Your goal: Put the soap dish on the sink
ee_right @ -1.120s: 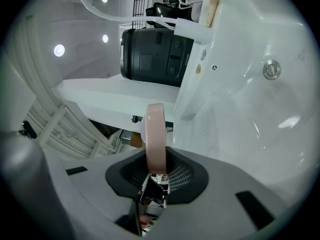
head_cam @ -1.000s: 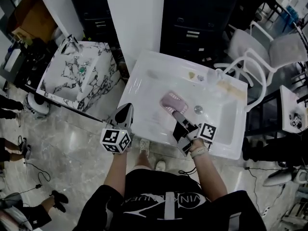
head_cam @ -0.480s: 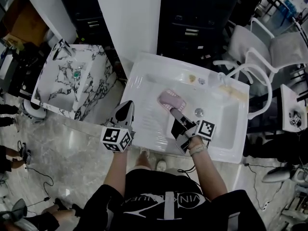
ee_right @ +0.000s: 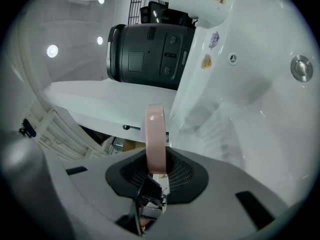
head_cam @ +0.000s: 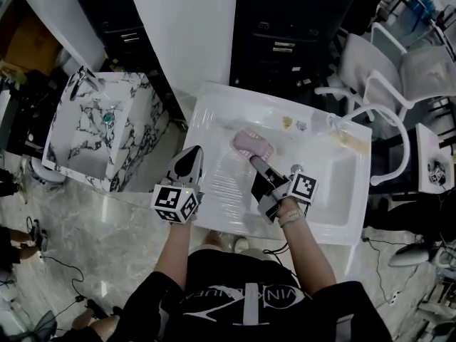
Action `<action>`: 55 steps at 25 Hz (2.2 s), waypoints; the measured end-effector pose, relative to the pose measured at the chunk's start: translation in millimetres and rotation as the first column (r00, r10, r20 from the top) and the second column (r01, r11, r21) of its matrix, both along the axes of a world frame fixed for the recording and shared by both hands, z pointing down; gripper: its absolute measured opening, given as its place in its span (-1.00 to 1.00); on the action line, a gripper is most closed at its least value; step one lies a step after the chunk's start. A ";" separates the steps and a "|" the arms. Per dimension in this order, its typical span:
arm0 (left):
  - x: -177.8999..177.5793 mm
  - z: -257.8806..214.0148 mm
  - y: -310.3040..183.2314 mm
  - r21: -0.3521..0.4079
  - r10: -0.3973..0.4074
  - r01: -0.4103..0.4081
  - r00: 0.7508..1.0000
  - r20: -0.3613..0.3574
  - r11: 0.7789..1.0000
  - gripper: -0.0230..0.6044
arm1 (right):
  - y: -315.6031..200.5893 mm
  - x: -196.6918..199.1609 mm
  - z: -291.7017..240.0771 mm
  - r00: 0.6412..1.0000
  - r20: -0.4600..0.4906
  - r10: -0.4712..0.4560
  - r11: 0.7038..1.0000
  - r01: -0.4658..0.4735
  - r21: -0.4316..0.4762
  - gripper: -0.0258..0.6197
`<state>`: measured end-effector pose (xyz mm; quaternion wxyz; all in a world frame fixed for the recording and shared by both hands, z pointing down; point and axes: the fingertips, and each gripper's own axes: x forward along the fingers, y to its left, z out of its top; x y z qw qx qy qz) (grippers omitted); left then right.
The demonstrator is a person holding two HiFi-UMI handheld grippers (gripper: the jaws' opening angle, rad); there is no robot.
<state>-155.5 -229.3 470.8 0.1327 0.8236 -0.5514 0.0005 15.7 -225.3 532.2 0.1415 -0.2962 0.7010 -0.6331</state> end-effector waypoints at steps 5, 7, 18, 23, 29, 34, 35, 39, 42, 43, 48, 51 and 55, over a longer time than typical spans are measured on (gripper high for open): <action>0.9 3.6 -19.7 -0.007 0.031 -0.031 0.999 -0.010 1.000 -0.88 | -17.1 -8.4 4.7 1.000 -0.002 0.012 1.000 -0.012 -0.013 -0.66; 1.6 4.9 -26.9 -0.009 0.041 -0.041 0.999 -0.016 0.999 -0.88 | -23.3 -10.8 6.8 1.000 -0.004 0.016 1.000 -0.016 -0.018 -0.66; 19.9 20.6 -62.8 -0.041 0.106 -0.107 0.994 -0.035 0.993 -0.88 | -63.7 -24.4 21.0 1.000 -0.017 0.011 0.999 -0.012 -0.033 -0.66; 26.7 28.2 -74.3 -0.062 0.116 -0.119 0.992 -0.046 0.991 -0.88 | -77.7 -31.6 30.5 1.000 -0.019 0.009 0.999 -0.010 -0.053 -0.66; 37.3 37.7 -82.5 -0.082 0.142 -0.147 0.988 -0.056 0.986 -0.88 | -93.3 -43.4 35.2 1.000 0.001 -0.009 0.999 0.009 -0.053 -0.66; 43.3 40.6 -88.5 -0.087 0.156 -0.161 0.986 -0.062 0.983 -0.88 | -101.6 -53.5 40.6 1.000 0.005 -0.029 0.997 0.029 -0.071 -0.66; 43.9 41.2 -89.1 -0.088 0.157 -0.162 0.986 -0.063 0.983 -0.88 | -102.1 -55.2 42.6 0.999 0.001 -0.035 0.996 0.035 -0.079 -0.66; 44.0 42.3 -92.0 -0.083 0.165 -0.170 0.984 -0.068 0.982 -0.88 | -106.2 -65.7 46.2 0.998 0.008 -0.064 0.992 0.064 -0.105 -0.66; 45.6 42.2 -94.1 -0.081 0.171 -0.176 0.983 -0.070 0.981 -0.88 | -108.9 -70.6 46.7 0.997 0.027 -0.071 0.989 0.073 -0.125 -0.67; 46.6 42.5 -94.6 -0.083 0.172 -0.178 0.983 -0.069 0.981 -0.88 | -109.3 -70.9 47.4 0.997 0.029 -0.071 0.989 0.074 -0.131 -0.66; 50.5 47.8 -97.0 -0.118 0.169 -0.174 0.984 -0.053 0.978 -0.88 | -112.3 -68.9 50.6 0.996 0.058 -0.067 0.985 0.075 -0.155 -0.66; 55.6 51.2 -97.1 -0.141 0.178 -0.184 0.983 -0.051 0.973 -0.88 | -114.4 -64.9 52.8 0.996 0.073 -0.059 0.983 0.070 -0.170 -0.66; 62.3 55.8 -97.5 -0.162 0.191 -0.197 0.980 -0.054 0.967 -0.88 | -120.8 -63.6 53.1 0.993 0.060 -0.102 0.976 0.111 -0.185 -0.66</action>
